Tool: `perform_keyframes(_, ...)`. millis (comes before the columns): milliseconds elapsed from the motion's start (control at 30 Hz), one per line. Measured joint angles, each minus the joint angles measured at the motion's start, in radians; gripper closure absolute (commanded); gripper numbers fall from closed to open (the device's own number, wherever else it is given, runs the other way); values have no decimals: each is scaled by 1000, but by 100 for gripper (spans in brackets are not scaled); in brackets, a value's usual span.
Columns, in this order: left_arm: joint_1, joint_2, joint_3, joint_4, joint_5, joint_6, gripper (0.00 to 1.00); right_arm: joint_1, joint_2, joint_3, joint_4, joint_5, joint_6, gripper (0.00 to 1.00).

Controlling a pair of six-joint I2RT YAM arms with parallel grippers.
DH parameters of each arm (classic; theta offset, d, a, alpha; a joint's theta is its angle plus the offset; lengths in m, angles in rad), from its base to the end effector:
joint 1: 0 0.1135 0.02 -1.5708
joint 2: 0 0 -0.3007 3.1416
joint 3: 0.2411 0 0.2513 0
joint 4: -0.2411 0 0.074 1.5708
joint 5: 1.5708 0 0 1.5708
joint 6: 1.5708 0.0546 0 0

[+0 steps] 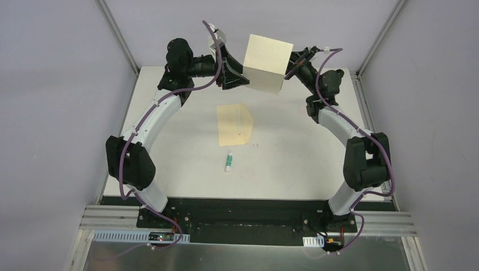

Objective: Place the letter into the envelope and seal it
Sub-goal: Fold the letter.

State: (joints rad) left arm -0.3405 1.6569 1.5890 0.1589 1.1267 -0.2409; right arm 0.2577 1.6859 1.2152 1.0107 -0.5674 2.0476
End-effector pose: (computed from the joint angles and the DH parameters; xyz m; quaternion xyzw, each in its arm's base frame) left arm 0.3516 -0.1769 0.4653 0.4223 0.5497 -0.5239 0.4950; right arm 0.3814 0.1309 0.4167 0.2168 0.4860 0.8194 0.2131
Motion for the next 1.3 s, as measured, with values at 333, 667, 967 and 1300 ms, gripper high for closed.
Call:
perform_keyframes(333,-6,29,-20,217,38,-180,63,0,0,3,-8,-6,0,100)
perform_keyframes(667,-14,37,-32,270,61,-245,89,0,0,3,-14,-6,0,100)
perform_keyframes(967,-14,37,-56,289,65,-278,100,-16,-24,3,-75,-23,0,67)
perform_keyframes(1300,-14,38,-101,447,41,-445,100,-180,-286,-101,-287,-32,-139,24)
